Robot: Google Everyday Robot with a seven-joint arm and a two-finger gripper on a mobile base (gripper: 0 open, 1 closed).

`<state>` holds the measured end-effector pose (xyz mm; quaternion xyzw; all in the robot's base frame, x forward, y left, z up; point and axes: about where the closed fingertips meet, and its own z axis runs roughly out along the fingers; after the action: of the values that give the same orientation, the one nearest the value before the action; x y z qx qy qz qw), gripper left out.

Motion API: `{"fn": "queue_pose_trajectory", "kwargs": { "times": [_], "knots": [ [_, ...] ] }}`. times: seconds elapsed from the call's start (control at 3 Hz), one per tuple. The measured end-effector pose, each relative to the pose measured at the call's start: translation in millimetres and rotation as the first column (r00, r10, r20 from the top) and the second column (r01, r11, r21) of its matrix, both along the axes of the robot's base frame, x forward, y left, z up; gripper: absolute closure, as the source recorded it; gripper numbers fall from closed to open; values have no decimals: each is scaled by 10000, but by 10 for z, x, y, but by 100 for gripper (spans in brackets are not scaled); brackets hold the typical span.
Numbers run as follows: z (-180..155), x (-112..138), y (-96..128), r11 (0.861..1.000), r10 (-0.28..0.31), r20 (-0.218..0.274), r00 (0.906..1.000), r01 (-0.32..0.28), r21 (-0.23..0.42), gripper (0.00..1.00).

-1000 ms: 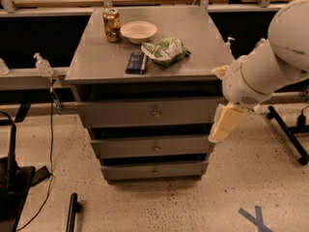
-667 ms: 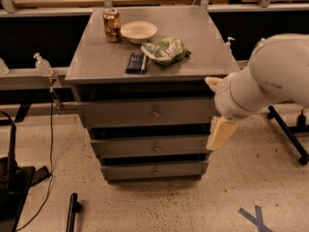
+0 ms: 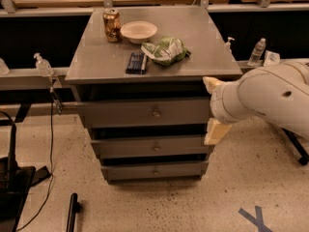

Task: Open top drawer

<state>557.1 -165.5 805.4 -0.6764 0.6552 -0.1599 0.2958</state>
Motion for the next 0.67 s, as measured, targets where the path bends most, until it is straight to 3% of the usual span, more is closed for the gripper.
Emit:
{"fn": "queue_pose_trajectory", "kwargs": {
  "times": [0.67],
  "knots": [
    [-142, 73, 24, 9995, 285, -40, 9996, -285, 139, 0]
  ]
}}
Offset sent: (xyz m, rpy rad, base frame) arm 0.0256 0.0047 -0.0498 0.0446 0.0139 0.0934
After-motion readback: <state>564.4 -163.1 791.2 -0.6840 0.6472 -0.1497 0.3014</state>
